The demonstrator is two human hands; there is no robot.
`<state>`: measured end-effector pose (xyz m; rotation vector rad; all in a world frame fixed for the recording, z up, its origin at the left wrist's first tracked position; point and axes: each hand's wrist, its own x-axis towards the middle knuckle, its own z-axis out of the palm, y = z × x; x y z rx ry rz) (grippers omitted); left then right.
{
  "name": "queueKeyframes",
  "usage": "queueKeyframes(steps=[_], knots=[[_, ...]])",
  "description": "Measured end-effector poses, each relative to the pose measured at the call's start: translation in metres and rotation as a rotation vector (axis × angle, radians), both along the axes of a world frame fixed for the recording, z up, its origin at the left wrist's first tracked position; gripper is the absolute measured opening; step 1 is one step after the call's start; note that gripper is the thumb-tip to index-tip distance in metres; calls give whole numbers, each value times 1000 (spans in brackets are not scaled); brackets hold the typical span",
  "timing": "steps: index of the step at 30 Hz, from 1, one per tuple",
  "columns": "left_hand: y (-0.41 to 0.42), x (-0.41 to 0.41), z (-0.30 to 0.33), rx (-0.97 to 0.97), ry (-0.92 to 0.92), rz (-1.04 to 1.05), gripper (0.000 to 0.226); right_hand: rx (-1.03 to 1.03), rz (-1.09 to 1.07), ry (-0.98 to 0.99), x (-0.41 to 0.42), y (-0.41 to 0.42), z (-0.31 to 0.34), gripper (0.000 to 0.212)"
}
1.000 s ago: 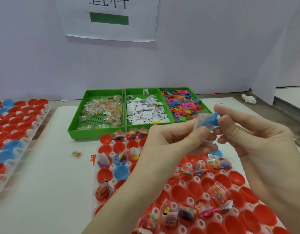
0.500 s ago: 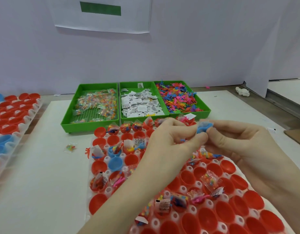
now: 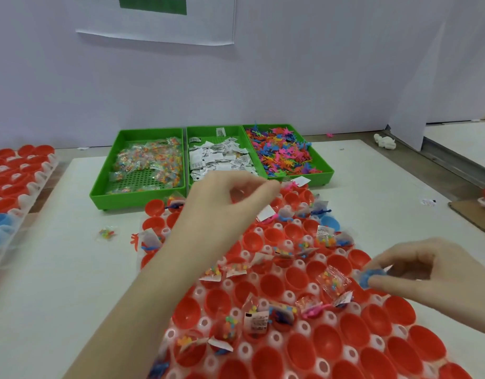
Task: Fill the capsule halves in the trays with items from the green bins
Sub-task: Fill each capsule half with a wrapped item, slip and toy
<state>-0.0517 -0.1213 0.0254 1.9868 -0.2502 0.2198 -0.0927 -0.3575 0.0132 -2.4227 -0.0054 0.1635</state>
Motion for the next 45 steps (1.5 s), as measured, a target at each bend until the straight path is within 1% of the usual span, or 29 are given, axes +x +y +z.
queueKeyframes(steps=[5, 9, 12, 14, 16, 18, 21, 23, 24, 26, 29, 30, 32, 34, 35, 38, 40, 43, 45], knots=[[20, 9, 1, -103, -60, 111, 12, -99, 22, -7, 4, 5, -10, 26], [40, 19, -4, -148, -94, 213, 15, -158, 7, -89, 9, 9, -15, 32], [61, 35, -12, -167, -83, 300, 14, -256, 59, -22, 15, 11, -17, 29], [77, 50, -18, -142, -59, 388, 12, -280, 67, -2, 17, 9, -17, 35], [93, 66, -22, -86, -37, 449, 11, -258, 96, -24, 17, 7, -18, 39], [107, 80, -24, -25, -28, 462, 17, -221, 146, -51, 15, 4, -17, 36], [119, 98, -28, 150, -18, 475, 24, -241, 213, -75, 12, 0, -14, 22], [123, 107, -33, 312, -2, 474, 30, -254, 191, -122, 13, 0, -11, 10], [125, 112, -35, 399, 18, 464, 33, -257, 181, -144, 14, 1, -10, 7], [130, 120, -42, 554, 82, 419, 40, -274, 189, -153, 16, 9, -7, 14], [138, 131, -53, 730, 207, 360, 50, -365, 247, -113, 20, 18, -9, 20], [140, 133, -57, 756, 248, 348, 52, -386, 263, -110, 23, 19, -11, 18], [142, 136, -65, 754, 296, 343, 54, -393, 289, -93, 28, 21, -11, 7], [143, 136, -72, 753, 288, 365, 53, -350, 297, -75, 31, 23, -11, 20], [143, 136, -74, 757, 277, 380, 52, -324, 303, -67, 33, 23, -11, 22], [146, 138, -76, 795, 231, 464, 50, -253, 361, -42, 37, 24, -8, 22], [148, 139, -76, 838, 217, 529, 52, -264, 412, -34, 41, 24, -8, 23], [153, 142, -77, 895, 276, 542, 60, -273, 453, -38, 45, 26, -10, 24], [153, 142, -78, 883, 315, 534, 60, -286, 471, -35, 48, 28, -10, 21]])
